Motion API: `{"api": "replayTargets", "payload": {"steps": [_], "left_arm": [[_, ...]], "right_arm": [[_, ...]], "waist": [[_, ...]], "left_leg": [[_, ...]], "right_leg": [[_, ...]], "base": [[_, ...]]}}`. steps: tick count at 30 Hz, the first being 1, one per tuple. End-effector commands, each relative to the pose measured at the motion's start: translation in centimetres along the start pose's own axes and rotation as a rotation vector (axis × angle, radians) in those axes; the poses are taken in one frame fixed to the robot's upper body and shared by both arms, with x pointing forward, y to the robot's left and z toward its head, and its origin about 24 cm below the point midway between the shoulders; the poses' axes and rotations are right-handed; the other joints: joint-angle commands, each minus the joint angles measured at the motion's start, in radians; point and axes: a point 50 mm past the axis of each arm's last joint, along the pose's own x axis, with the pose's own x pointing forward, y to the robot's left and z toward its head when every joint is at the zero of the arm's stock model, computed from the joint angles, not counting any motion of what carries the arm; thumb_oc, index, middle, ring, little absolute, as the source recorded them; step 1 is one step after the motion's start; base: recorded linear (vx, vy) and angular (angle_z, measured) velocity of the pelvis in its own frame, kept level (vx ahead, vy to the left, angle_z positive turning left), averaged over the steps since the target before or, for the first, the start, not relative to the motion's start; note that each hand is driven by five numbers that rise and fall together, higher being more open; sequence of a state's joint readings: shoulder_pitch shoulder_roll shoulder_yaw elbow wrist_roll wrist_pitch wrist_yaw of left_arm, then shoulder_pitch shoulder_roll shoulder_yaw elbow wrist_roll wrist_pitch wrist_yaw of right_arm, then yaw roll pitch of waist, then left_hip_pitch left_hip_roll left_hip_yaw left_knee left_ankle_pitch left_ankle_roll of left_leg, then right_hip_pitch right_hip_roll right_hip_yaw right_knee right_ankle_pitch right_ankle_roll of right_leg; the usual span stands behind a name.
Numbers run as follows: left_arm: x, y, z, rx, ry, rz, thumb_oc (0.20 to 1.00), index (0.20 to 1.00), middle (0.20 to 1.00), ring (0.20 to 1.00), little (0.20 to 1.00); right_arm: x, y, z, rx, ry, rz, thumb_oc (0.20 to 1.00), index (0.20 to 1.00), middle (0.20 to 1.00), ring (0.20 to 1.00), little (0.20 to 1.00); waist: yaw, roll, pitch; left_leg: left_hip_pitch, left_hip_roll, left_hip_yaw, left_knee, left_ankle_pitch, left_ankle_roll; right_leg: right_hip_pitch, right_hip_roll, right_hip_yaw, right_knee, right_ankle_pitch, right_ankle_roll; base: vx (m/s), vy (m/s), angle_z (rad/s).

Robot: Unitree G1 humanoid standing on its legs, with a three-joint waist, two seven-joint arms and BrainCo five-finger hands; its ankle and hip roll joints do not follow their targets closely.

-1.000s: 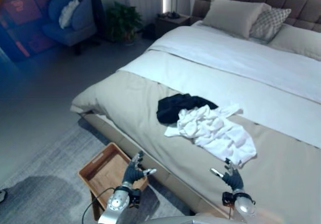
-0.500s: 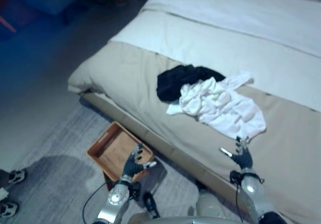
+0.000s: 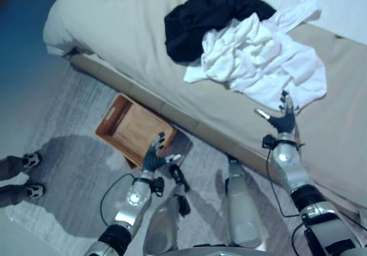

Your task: Pick up clothes into the bucket

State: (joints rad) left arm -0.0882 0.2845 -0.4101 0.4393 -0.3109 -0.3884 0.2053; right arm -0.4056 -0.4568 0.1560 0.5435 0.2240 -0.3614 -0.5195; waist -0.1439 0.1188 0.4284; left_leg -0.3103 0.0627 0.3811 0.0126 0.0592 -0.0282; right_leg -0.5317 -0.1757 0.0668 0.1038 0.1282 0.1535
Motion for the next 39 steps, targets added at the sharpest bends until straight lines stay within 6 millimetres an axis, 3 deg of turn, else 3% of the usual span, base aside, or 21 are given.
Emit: {"api": "replayTargets", "payload": {"steps": [1, 2, 6, 7, 12, 16, 22, 28, 39], "left_arm": [[-0.9, 0.6, 1.0, -0.045, -0.077, 0.036, 1.0, 1.0, 1.0, 1.0, 1.0], [-0.9, 0.6, 1.0, -0.045, -0.077, 0.036, 1.0, 1.0, 1.0, 1.0, 1.0], [-0.5, 0.4, 1.4, -0.035, -0.093, 0.041, 1.0, 1.0, 1.0, 1.0, 1.0], [-0.3, 0.3, 1.6, -0.029, -0.099, 0.031, 1.0, 1.0, 1.0, 1.0, 1.0], [-0.2, 0.0, 1.9, -0.038, -0.105, 0.01, 1.0, 1.0, 1.0, 1.0, 1.0], [0.0, -0.2, 2.1, -0.046, -0.11, 0.003, 1.0, 1.0, 1.0, 1.0, 1.0], [0.1, -0.4, 2.5, -0.072, -0.12, -0.019, 1.0, 1.0, 1.0, 1.0, 1.0], [0.0, -0.6, 2.4, -0.077, -0.105, -0.035, 1.0, 1.0, 1.0, 1.0, 1.0], [0.3, -0.6, 2.7, -0.064, -0.104, -0.045, 1.0, 1.0, 1.0, 1.0, 1.0]], "right_arm": [[1.7, -2.5, 3.1, -0.059, -0.187, -0.173, 1.0, 1.0, 1.0, 1.0, 1.0], [1.7, -2.5, 3.1, -0.059, -0.188, -0.173, 1.0, 1.0, 1.0, 1.0, 1.0], [4.5, -5.1, 4.8, -0.428, -0.275, -0.287, 1.0, 1.0, 1.0, 1.0, 1.0], [6.3, -6.6, 6.1, -0.577, -0.296, -0.351, 1.0, 1.0, 1.0, 1.0, 1.0], [9.1, -8.5, 8.9, -0.759, -0.324, -0.43, 1.0, 1.0, 1.0, 1.0, 1.0], [10.6, -8.7, 11.4, -0.837, -0.373, -0.433, 1.0, 1.0, 1.0, 1.0, 1.0], [12.2, -7.2, 13.5, -0.91, -0.388, -0.302, 1.0, 1.0, 1.0, 1.0, 1.0], [13.1, -6.7, 13.3, -0.909, -0.29, -0.246, 1.0, 1.0, 1.0, 1.0, 1.0], [13.4, -7.5, 10.6, -0.898, -0.035, -0.25, 1.0, 1.0, 1.0, 1.0, 1.0]], "waist": [[0.019, -0.027, -0.075], [0.019, -0.027, -0.075], [0.027, -0.015, -0.072], [0.035, -0.008, -0.068], [0.044, 0.003, -0.056], [0.048, 0.006, -0.045], [0.06, 0.0, -0.031], [0.066, 0.0, -0.022], [0.086, 0.022, -0.012]], "left_leg": [[-0.086, 0.027, -0.106, 0.116, -0.029, -0.047], [-0.087, 0.027, -0.106, 0.116, -0.029, -0.047], [-0.115, 0.026, -0.109, 0.108, -0.022, -0.051], [-0.131, 0.023, -0.114, 0.111, -0.02, -0.052], [-0.162, 0.021, -0.123, 0.123, -0.017, -0.056], [-0.189, 0.02, -0.123, 0.125, -0.012, -0.059], [-0.23, 0.021, -0.126, 0.138, -0.006, -0.059], [-0.253, 0.02, -0.134, 0.146, -0.002, -0.059], [-0.27, 0.007, -0.14, 0.151, -0.002, -0.054]], "right_leg": [[-0.056, -0.013, -0.025, 0.061, 0.027, 0.036], [-0.057, -0.012, -0.025, 0.061, 0.027, 0.036], [-0.093, -0.016, -0.021, 0.072, 0.028, 0.035], [-0.109, -0.018, -0.023, 0.08, 0.028, 0.033], [-0.143, -0.017, -0.023, 0.102, 0.029, 0.028], [-0.177, -0.012, -0.018, 0.116, 0.03, 0.026], [-0.221, -0.01, -0.015, 0.134, 0.036, 0.019], [-0.238, -0.011, -0.024, 0.144, 0.035, 0.01], [-0.262, -0.016, -0.027, 0.163, 0.032, 0.003]], "base": [[-0.03, -0.005, 0.02], [-0.05, -0.009, 0.03], [-0.03, -0.001, 0.03], [-0.03, -0.011, 0.06], [-0.03, -0.011, 0.12], [-0.03, -0.007, 0.09], [-0.02, -0.009, 0.02], [-0.01, -0.006, 0.02], [0.0, 0.003, 0.03]]}}
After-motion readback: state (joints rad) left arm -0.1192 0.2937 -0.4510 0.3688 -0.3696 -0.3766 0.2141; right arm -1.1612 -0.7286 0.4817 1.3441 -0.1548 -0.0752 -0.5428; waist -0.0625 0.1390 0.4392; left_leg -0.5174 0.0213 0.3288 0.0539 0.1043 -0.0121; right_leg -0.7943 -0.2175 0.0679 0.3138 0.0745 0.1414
